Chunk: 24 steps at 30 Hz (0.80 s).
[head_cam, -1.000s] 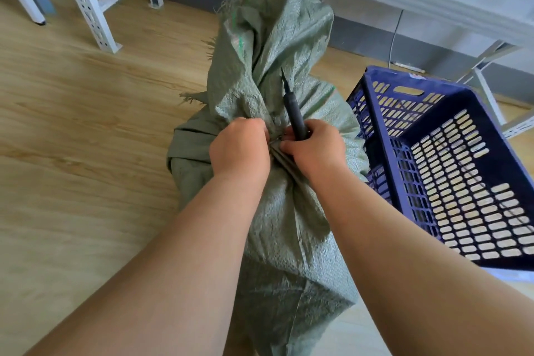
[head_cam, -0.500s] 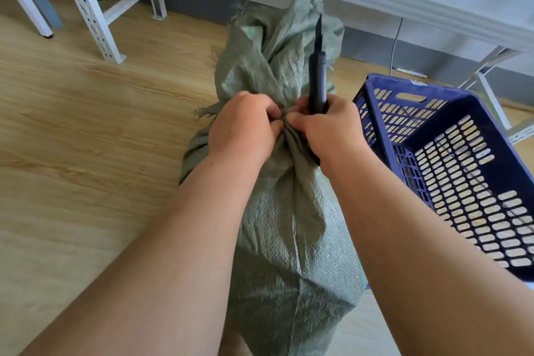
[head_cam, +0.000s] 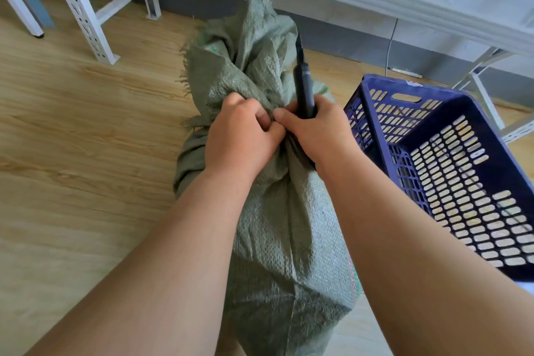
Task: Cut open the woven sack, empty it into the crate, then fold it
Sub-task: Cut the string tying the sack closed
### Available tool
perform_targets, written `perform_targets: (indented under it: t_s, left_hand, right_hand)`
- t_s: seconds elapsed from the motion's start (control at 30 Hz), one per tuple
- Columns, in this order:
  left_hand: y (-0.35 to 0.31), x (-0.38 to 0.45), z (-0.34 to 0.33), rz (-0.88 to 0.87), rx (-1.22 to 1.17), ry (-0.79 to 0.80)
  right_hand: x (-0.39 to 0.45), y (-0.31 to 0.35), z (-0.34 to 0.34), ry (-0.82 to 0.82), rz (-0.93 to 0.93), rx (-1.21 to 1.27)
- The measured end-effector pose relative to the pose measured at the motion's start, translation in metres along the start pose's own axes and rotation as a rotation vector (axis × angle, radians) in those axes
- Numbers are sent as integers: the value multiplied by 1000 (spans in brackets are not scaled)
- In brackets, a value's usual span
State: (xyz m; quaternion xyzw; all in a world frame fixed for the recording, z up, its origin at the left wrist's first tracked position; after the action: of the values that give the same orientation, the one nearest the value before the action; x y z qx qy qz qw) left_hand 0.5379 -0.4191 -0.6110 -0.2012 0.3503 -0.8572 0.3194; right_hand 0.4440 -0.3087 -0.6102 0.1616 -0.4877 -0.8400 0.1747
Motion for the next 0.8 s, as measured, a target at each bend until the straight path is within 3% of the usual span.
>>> perform_targets:
  t_s: [0.1,0.3,0.47,0.8]
  left_hand:
    - [7,6,-1,43,-33,37]
    - [14,9,-15,18,4,265]
    - [13,3,-7,32,-13,37]
    - [-7,5,14,-216,-29,-159]
  right_hand:
    - [2,-1,-4,52,-3,-20]
    - [1,-19,-7,20,-58,-59]
    - [-3,-18,-17,28,-19,25]
    - [4,5,-11,126,81,-99]
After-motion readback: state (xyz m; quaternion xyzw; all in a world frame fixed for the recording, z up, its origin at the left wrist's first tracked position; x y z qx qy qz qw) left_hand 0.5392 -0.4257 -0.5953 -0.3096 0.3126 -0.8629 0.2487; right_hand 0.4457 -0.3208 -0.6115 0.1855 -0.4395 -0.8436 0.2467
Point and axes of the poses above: each hand's wrist, its own x-axis towards the middle knuckle, its own z-axis out of the back of the hand, y = z × x, the point moved 8 cm from there along x, towards the middle knuckle, and after that the axes turned 4 degrees about y, right-handed, at the moved point
